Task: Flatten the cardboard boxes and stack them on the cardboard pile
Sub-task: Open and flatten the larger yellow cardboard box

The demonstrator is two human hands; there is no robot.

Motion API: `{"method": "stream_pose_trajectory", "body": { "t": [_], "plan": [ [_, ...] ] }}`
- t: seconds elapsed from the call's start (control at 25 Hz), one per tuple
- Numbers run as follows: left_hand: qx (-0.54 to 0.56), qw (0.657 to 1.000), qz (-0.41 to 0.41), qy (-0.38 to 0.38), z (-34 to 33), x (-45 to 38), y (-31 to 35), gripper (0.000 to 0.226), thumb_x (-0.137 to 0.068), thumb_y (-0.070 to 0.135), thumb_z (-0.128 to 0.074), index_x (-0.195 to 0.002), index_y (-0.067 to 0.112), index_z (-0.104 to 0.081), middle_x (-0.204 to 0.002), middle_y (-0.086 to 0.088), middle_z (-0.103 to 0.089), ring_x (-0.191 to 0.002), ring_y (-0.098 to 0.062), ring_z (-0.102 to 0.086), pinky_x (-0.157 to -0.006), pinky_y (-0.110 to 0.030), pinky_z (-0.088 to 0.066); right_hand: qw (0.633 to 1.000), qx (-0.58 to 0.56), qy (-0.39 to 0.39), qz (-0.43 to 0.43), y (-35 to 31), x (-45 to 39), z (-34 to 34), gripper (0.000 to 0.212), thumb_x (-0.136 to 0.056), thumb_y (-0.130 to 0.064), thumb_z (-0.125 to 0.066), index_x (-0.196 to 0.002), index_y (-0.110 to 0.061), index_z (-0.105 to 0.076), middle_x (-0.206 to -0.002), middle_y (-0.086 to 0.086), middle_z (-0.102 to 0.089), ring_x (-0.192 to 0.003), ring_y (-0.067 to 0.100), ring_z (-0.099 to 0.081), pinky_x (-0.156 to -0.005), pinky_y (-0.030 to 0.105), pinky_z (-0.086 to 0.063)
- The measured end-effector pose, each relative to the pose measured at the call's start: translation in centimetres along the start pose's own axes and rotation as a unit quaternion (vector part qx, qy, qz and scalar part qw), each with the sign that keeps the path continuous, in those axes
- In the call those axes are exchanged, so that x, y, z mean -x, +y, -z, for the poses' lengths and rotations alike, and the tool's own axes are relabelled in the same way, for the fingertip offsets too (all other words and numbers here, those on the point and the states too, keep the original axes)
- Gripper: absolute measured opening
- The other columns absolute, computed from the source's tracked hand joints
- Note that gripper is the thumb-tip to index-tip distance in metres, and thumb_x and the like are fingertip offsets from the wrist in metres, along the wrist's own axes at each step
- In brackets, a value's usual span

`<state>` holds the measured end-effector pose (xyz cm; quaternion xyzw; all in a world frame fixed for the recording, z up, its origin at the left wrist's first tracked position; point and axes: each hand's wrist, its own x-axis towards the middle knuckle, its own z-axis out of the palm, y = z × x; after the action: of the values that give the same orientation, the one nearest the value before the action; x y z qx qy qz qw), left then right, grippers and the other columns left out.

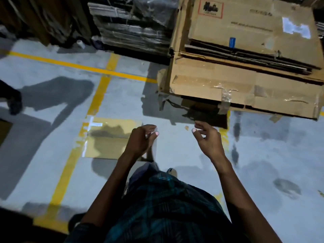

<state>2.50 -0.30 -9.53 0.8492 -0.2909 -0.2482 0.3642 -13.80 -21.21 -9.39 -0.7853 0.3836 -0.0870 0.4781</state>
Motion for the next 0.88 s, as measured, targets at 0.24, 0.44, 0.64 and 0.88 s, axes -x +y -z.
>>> {"method": "stream_pose_trajectory", "body": {
  "t": [0.24,0.44,0.64,0.88],
  "plan": [
    [0.024,0.996,0.037,-0.075,1.6,0.2,-7.6,0.033,-0.094,0.028,-0.067,-0.122,0.011,-0.069,-0.118,-0.002,-0.072,-0.107,-0.013,-0.068,-0.092,-0.029,-0.054,0.997,-0.009,-0.023,-0.068,0.0,0.6,-7.7,0.031,-0.095,-0.023,-0.067,-0.125,-0.020,-0.066,-0.116,-0.003,-0.070,-0.093,0.010,-0.067,-0.080,0.010,-0.047],
    [-0.004,0.986,0.047,-0.159,2.2,-1.2,-16.9,0.034,-0.092,0.037,-0.063,-0.118,0.016,-0.071,-0.114,0.003,-0.073,-0.104,-0.009,-0.067,-0.091,-0.033,-0.054,0.994,-0.016,-0.014,-0.109,1.0,0.0,-15.1,0.028,-0.095,-0.021,-0.067,-0.123,-0.019,-0.067,-0.112,-0.006,-0.070,-0.090,-0.001,-0.066,-0.077,0.002,-0.045],
    [-0.016,0.980,0.089,-0.175,0.4,-4.4,-22.9,0.031,-0.093,0.032,-0.065,-0.117,0.013,-0.071,-0.113,-0.002,-0.073,-0.100,-0.014,-0.068,-0.090,-0.033,-0.054,0.990,-0.013,-0.050,-0.135,3.7,0.2,-21.8,0.025,-0.094,-0.019,-0.067,-0.119,-0.015,-0.070,-0.107,-0.006,-0.072,-0.094,0.007,-0.070,-0.076,0.003,-0.046],
    [-0.014,0.978,0.167,-0.125,-5.4,-7.4,-29.3,0.026,-0.093,0.024,-0.066,-0.111,0.007,-0.073,-0.108,-0.010,-0.074,-0.098,-0.024,-0.069,-0.088,-0.034,-0.053,0.979,-0.055,-0.054,-0.187,9.8,-1.8,-28.7,0.023,-0.096,-0.019,-0.065,-0.119,-0.015,-0.071,-0.100,-0.017,-0.069,-0.089,-0.017,-0.061,-0.072,0.000,-0.043]
  ]
}}
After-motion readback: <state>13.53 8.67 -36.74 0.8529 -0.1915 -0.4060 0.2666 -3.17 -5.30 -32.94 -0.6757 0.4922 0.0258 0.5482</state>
